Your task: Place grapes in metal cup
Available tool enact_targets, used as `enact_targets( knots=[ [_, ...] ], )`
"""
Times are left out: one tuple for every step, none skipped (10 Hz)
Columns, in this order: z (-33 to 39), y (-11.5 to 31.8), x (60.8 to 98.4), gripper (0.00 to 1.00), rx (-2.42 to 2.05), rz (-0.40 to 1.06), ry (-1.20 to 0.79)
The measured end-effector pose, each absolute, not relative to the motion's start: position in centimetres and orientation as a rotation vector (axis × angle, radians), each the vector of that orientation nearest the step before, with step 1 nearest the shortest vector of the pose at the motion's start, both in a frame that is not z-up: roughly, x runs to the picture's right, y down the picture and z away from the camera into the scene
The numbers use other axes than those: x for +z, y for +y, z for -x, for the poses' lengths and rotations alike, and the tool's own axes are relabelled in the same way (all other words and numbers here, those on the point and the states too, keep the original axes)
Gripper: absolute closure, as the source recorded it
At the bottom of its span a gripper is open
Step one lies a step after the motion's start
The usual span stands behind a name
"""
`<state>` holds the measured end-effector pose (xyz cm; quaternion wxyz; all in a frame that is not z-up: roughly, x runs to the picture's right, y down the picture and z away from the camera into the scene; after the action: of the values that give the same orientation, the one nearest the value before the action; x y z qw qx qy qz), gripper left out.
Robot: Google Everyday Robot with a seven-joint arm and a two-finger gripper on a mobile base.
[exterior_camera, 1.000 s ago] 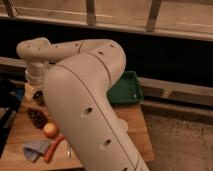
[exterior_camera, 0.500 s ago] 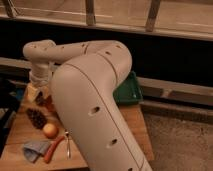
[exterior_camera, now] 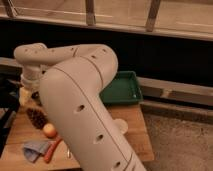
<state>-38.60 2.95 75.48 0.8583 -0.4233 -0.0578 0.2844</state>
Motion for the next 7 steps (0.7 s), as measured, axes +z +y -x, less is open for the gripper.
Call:
enact_targets(
  knots=[
    [40.7,3.6,75.3,0.26,0.563,0.898,-0.124],
    [42.2,4.2,75.2,0.26,0.538,0.905,-0.123],
    [42.9,4.8,75.4,0.26,0.518,0.911,-0.114],
    [43.0,5.2,75.7,0.26,0.511,0.917,-0.103],
    [42.8,6.0,76.3,0.26,0.513,0.928,-0.094],
    [42.7,5.8,76.4,0.26,0.518,0.926,-0.097],
    [42.7,5.8,76.4,0.26,0.519,0.926,-0.096]
  ],
)
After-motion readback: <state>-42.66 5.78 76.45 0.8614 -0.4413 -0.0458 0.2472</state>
